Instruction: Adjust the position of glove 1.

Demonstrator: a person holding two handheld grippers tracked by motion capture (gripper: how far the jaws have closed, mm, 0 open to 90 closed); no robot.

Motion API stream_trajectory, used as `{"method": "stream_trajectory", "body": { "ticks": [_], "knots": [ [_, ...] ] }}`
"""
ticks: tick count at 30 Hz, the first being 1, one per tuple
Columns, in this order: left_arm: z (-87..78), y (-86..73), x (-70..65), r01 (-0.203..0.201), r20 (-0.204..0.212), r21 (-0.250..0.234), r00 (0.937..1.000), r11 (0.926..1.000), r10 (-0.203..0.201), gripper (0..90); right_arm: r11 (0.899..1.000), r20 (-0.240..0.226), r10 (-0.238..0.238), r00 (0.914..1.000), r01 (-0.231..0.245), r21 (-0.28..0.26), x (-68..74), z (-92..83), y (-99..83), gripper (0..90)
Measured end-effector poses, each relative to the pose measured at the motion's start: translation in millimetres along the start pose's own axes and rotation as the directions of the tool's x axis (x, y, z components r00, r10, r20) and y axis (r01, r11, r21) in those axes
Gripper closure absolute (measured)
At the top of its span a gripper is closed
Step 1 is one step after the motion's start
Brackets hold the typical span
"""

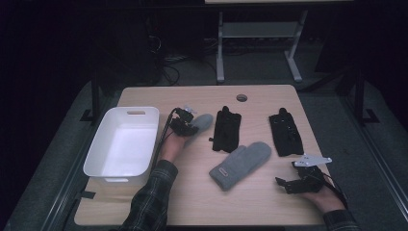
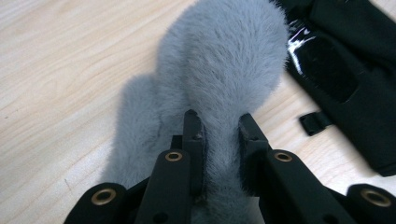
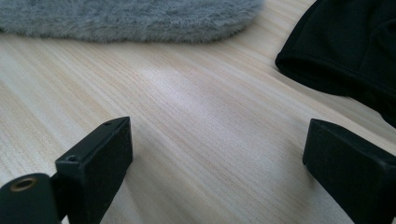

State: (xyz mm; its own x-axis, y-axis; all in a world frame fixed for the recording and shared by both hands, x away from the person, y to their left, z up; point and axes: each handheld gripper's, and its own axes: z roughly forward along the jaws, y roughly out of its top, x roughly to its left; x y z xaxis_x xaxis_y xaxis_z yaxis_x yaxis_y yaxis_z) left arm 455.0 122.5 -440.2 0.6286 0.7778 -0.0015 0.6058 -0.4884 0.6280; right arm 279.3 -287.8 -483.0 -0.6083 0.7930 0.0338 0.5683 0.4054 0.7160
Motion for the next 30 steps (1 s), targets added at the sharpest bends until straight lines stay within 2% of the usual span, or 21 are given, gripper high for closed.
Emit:
{"method": "stream_trajectory", "body": {
  "ticks": [6, 13, 24, 30],
  "knots": [
    [-12.0, 4.5, -1.1, 0.025, 0.020, -0.031, 0.9995, 0.9992, -0.025, 77.7, 1.000, 0.000, 0.000, 1.0000, 0.000, 0.000, 0.0, 0.0, 0.0, 7.9],
    [-34.8, 13.2, -9.8, 0.047, 0.073, -0.093, 0.9965, 0.9945, -0.041, 77.9, 1.000, 0.000, -0.001, 1.0000, 0.001, 0.000, 0.0, 0.0, 0.0, 7.9],
    [-67.1, 21.3, -19.6, 0.023, 0.147, -0.153, 0.9892, 0.9880, 0.000, 77.9, 1.000, 0.000, 0.000, 1.0000, 0.000, 0.000, 0.0, 0.0, 0.0, 7.9],
    [-80.4, 23.1, -31.7, 0.012, 0.199, -0.190, 0.9796, 0.9818, 0.026, 77.8, 1.000, 0.000, 0.000, 1.0000, 0.000, 0.000, 0.0, 0.0, 0.0, 7.9]
  ]
}}
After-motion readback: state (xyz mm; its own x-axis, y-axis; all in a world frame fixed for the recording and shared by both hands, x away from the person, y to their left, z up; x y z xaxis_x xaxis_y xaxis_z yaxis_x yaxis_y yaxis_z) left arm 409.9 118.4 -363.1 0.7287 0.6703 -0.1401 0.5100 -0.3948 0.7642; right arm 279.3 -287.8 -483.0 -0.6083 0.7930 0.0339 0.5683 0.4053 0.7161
